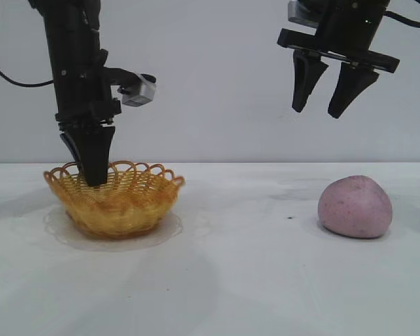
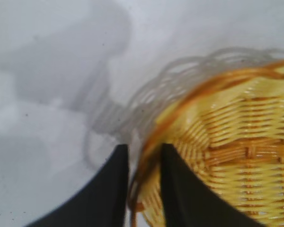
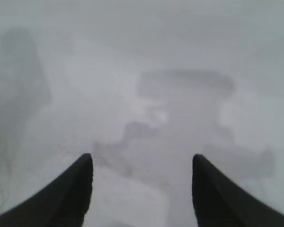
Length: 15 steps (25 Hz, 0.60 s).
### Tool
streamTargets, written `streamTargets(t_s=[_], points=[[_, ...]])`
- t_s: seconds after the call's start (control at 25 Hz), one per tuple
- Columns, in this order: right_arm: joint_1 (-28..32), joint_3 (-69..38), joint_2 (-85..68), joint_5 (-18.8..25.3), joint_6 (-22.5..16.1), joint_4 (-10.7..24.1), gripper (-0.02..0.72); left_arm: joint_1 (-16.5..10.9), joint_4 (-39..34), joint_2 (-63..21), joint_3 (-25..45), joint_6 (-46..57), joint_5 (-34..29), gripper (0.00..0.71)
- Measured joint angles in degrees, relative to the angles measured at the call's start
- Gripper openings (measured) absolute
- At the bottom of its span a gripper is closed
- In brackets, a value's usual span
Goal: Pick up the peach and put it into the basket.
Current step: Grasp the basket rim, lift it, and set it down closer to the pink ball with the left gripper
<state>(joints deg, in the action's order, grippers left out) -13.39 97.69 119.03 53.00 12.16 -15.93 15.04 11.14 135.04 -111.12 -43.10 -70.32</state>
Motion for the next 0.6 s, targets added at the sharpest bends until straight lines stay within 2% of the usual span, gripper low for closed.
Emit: streamTargets(t_s=[0.08, 0.12, 0.32, 0.6], points=[[0.0, 0.0, 0.0, 0.0, 0.0, 0.1, 0.395, 0.0, 0.5, 0.0, 0.0, 2.0, 0.0, 0.064], [0.0, 0.0, 0.0, 0.0, 0.0, 0.4, 0.395, 0.0, 1.0, 0.0, 0.0, 3.8, -0.1, 0.0], [0.0, 0.0, 0.0, 0.2, 0.0, 0.8, 0.395, 0.0, 3.5, -0.9, 0.0, 14.7, -0.1, 0.0], [0.4, 0.0, 0.0, 0.7, 0.0, 1.1, 0.395, 0.0, 6.8, -6.6, 0.3, 28.4, 0.2, 0.0]])
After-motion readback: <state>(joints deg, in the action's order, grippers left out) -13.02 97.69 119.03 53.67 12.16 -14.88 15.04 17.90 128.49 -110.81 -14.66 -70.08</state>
